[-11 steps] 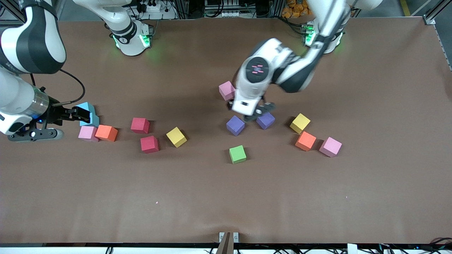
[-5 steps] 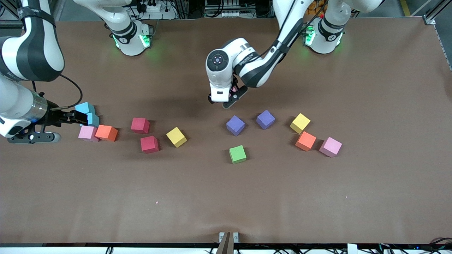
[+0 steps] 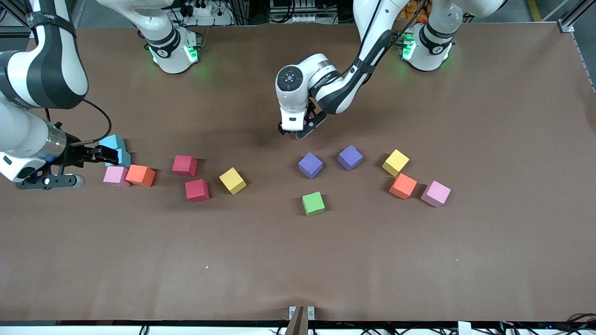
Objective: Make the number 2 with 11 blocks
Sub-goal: 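Reach and grasp the light pink cube with the left gripper, then lift the pink cube and set it down nearby with the left gripper, then grasp the purple cube with the left gripper while the right gripper reaches yellow, then place the purple cube beside the pink cube while the right gripper grasps yellow, then carry the yellow cube toward the pink cube with the right gripper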
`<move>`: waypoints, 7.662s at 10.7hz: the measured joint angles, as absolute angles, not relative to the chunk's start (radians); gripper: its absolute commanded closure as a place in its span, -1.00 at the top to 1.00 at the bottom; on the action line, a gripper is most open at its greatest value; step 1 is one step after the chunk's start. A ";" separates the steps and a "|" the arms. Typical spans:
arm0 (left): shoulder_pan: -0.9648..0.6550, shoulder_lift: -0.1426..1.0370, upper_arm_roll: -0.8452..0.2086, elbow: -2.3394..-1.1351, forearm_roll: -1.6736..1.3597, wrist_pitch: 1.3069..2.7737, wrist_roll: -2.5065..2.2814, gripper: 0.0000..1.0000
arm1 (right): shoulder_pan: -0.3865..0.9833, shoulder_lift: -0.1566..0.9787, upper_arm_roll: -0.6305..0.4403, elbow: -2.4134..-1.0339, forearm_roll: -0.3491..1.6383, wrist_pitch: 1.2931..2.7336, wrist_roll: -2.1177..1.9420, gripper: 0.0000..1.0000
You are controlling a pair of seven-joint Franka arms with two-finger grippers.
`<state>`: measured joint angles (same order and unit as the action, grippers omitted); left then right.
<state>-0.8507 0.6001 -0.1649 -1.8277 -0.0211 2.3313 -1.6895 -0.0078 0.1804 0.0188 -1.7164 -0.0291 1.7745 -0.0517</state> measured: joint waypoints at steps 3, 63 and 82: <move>-0.854 0.575 -0.169 -1.873 -0.020 2.353 -1.689 1.00 | 0.000 0.185 0.024 -1.759 -0.021 1.800 -0.052 1.00; -0.730 0.657 -0.164 -1.693 0.078 2.292 -2.464 -1.00 | 0.479 0.482 0.011 -1.985 0.018 2.563 -0.147 1.00; -0.834 0.469 -0.200 -2.047 0.133 2.515 -2.661 -1.00 | 0.462 0.469 -0.009 -1.972 0.013 2.457 -0.317 -0.31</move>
<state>-0.8340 0.4689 -0.1998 -2.0471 0.1326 2.5153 -2.6610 0.4624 0.4687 -0.0088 -1.9723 0.0134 2.4567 -0.3169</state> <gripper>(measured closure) 0.436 0.414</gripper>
